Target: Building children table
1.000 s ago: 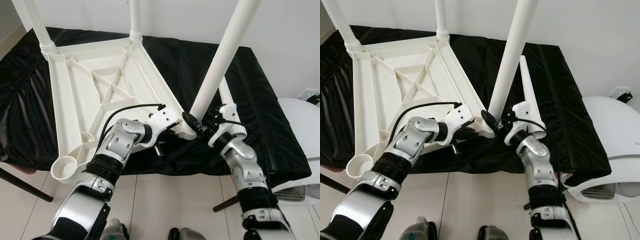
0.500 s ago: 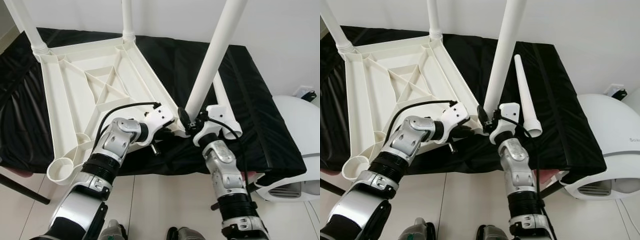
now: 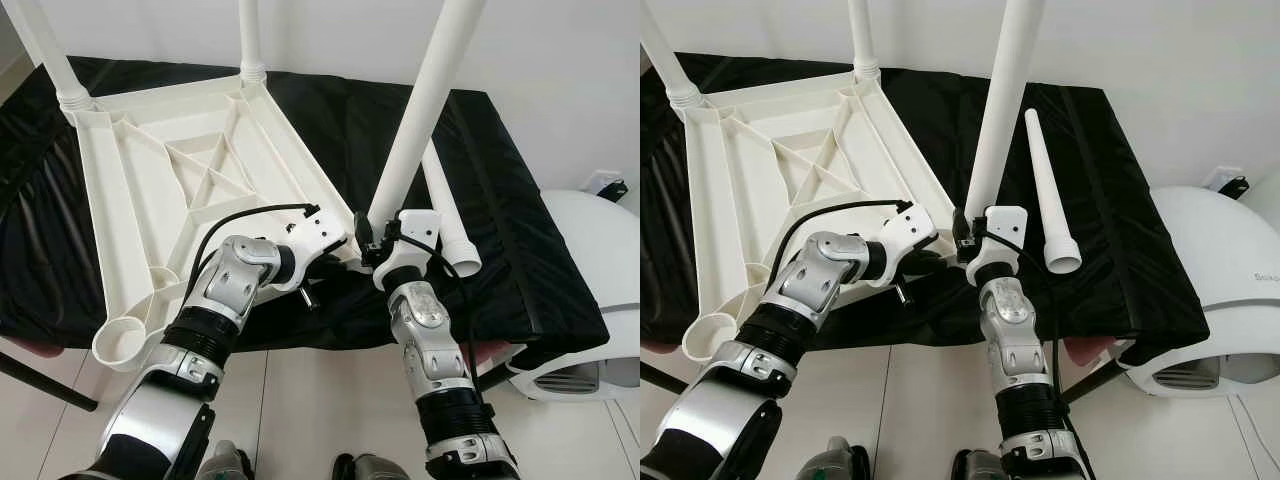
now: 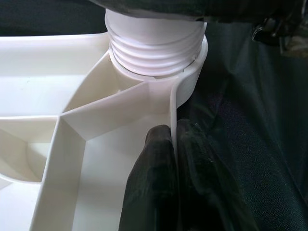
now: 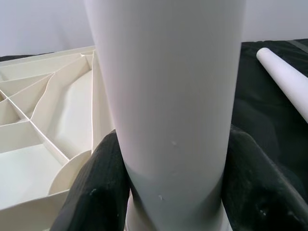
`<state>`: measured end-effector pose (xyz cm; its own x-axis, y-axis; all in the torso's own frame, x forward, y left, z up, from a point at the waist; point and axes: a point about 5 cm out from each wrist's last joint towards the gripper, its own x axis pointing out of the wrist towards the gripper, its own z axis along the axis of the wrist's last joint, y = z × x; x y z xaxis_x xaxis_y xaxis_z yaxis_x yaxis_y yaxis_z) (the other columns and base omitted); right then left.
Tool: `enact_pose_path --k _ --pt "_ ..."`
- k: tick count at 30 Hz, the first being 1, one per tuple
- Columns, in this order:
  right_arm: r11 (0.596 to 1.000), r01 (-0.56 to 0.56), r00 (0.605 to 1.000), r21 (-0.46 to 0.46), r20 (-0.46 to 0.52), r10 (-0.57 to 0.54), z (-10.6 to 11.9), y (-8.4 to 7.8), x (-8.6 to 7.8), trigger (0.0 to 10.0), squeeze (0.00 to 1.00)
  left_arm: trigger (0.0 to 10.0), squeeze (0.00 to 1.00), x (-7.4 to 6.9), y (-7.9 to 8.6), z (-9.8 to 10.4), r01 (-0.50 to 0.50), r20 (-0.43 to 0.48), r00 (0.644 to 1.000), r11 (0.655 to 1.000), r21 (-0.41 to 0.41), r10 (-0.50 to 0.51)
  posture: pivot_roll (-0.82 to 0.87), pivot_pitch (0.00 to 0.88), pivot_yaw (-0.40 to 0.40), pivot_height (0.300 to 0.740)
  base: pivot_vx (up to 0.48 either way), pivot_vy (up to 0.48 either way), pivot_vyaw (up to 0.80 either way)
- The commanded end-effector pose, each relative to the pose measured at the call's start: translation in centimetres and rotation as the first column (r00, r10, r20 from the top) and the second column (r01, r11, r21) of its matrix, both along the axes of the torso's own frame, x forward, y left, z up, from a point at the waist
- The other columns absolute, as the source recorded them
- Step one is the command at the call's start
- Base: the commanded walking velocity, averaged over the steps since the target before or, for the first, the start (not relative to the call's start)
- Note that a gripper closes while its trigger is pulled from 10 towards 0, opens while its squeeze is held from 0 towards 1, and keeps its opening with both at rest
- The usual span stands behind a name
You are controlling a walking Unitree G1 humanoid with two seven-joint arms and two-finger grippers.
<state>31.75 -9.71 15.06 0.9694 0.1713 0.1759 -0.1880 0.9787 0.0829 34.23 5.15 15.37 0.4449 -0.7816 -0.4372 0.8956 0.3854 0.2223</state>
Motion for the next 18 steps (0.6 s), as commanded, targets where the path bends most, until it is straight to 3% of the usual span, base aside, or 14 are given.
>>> enact_pose_path --k 1,4,5,13,14,15,16,18 --pt "0.999 -0.044 0.995 0.012 -0.084 0.045 -1.6 1.3 -0.7 10.0 0.00 10.0 0.00 0.4 0.0 -0.3 -0.129 0.043 0.990 0.991 -0.041 0.131 0.02 0.068 -0.059 0.740 0.000 0.000 0.00" --pt "0.999 -0.046 0.996 0.020 -0.074 0.047 -1.5 1.1 -0.9 10.0 0.00 10.0 0.00 0.4 0.0 -0.2 -0.129 0.043 0.990 0.991 -0.042 0.131 0.02 0.066 -0.060 0.740 0.000 0.000 0.00" --pt "0.998 -0.058 0.996 0.019 -0.070 0.059 -1.4 0.7 -1.3 10.0 1.00 10.0 0.00 0.5 0.0 -0.2 -0.128 0.045 0.990 0.991 -0.041 0.130 0.01 0.063 -0.059 0.740 0.000 0.000 0.00" --pt "0.998 -0.054 0.996 0.009 -0.070 0.055 -1.5 0.1 -1.7 10.0 1.00 10.0 0.00 0.4 -0.1 -0.2 -0.124 0.046 0.991 0.991 -0.041 0.126 0.01 0.062 -0.059 0.740 0.000 0.000 0.00" --pt "0.998 -0.058 0.997 -0.016 -0.048 0.058 -1.2 -0.4 -2.1 10.0 0.14 10.0 0.00 0.5 -0.1 -0.2 -0.123 0.046 0.991 0.992 -0.040 0.125 0.00 0.060 -0.058 0.740 0.000 0.000 0.00" --pt "0.998 -0.058 0.997 -0.016 -0.048 0.058 -1.2 -0.4 -2.1 10.0 0.14 10.0 0.00 0.5 -0.1 -0.2 -0.123 0.046 0.991 0.992 -0.040 0.125 0.00 0.060 -0.058 0.740 0.000 0.000 0.00" --pt "0.998 -0.062 0.997 -0.027 -0.041 0.061 -1.2 -0.7 -2.3 10.0 0.00 10.0 0.00 0.5 -0.1 -0.2 -0.122 0.047 0.991 0.992 -0.040 0.124 0.00 0.059 -0.058 0.740 0.000 0.000 0.00" --pt "0.997 -0.072 0.997 -0.031 -0.028 0.071 -1.0 -1.4 -2.7 10.0 0.00 10.0 0.00 0.5 -0.1 -0.2 -0.121 0.049 0.991 0.992 -0.039 0.123 0.00 0.057 -0.057 0.740 0.000 0.000 0.00"
